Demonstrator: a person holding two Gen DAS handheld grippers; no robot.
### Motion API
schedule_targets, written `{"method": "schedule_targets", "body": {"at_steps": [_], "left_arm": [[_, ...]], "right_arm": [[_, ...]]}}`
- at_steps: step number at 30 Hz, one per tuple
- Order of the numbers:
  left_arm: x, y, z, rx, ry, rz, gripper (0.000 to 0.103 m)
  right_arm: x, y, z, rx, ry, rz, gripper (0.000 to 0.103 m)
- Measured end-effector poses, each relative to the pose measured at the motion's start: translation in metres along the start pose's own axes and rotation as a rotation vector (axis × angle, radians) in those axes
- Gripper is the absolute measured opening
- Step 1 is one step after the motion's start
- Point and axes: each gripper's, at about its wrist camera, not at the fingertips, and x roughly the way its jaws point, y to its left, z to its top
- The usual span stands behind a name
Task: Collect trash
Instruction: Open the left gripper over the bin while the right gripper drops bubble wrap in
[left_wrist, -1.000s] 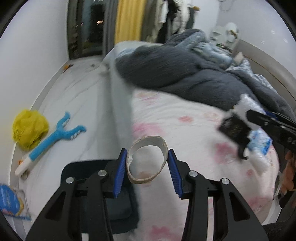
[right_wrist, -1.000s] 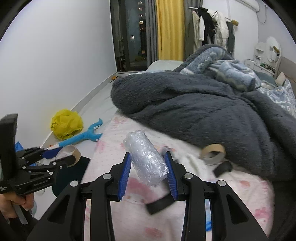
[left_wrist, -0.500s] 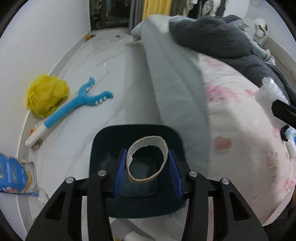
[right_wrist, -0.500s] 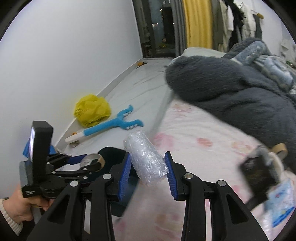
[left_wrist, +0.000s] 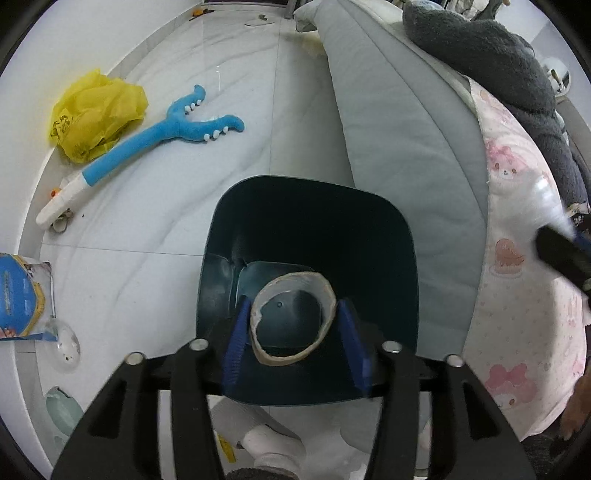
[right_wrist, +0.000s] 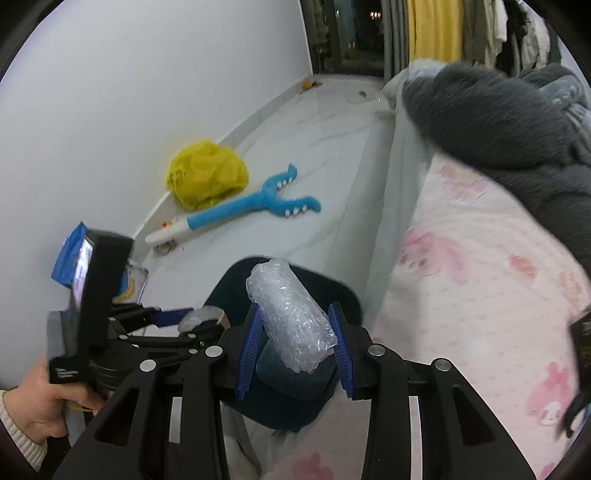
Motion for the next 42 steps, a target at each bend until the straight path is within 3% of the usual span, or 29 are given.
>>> {"method": "schedule_targets", "body": {"at_steps": [2, 18, 38, 40, 42], "left_arm": [[-0.001, 0.006, -0.001, -0.019, 0.003, -0.006, 0.070], [-0.049, 0.049, 0.002, -0.042, -0.137, -0.007, 0.077], [-0.129, 0.039, 0.009, 0.054, -0.456, -0.025, 0.080], [-0.138, 0.035, 0.009, 0.062, -0.493, -0.031, 0.083], [-0.148, 0.027, 0.008, 0.072, -0.531, -0.048, 0.084]], "right_arm": [[0.011, 0.003, -0.003, 0.001, 0.028, -0.006, 0.038], [0.093, 0.030, -0.020, 0.010, 0.175, -0.024, 0.038], [0.144, 0.041, -0.041, 0.027, 0.289, -0.057, 0.039], [0.143, 0.041, -0.042, 0.026, 0.287, -0.060, 0.045], [0.137, 0.041, -0.040, 0.029, 0.273, -0.055, 0.059]]}}
